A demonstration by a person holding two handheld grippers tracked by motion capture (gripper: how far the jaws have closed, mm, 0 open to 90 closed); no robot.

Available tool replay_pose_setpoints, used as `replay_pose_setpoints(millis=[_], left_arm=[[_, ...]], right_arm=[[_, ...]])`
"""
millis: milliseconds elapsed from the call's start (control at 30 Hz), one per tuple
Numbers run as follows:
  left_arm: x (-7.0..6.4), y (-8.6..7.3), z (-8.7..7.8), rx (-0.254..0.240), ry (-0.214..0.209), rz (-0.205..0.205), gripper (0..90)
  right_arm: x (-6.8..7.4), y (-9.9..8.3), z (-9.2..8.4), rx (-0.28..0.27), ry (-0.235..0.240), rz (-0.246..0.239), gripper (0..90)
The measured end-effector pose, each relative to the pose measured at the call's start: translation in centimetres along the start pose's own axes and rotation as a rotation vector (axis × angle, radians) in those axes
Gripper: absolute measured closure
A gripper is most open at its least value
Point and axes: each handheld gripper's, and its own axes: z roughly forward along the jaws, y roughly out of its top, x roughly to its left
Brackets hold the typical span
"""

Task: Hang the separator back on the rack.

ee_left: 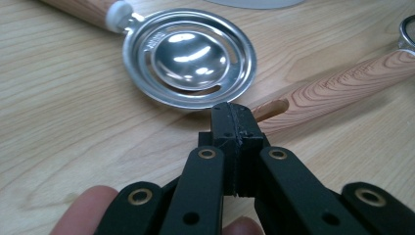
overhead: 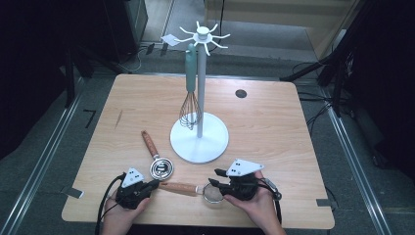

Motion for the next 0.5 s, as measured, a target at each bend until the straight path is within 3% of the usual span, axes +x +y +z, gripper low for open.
replay_pose_setpoints(millis=[200, 500], left_arm=[[-0.8, 0.2, 0.4, 0.002, -0.007, 0.016, 90.0], [-1.8, 0.4, 0.9, 0.002, -0.021, 0.035, 90.0]], right_arm=[[0.3, 0.8, 0.6, 0.081, 0.058, -0.050, 66.1], [0.3, 1.3, 1.7, 0.219, 0.127, -0.045, 66.7]])
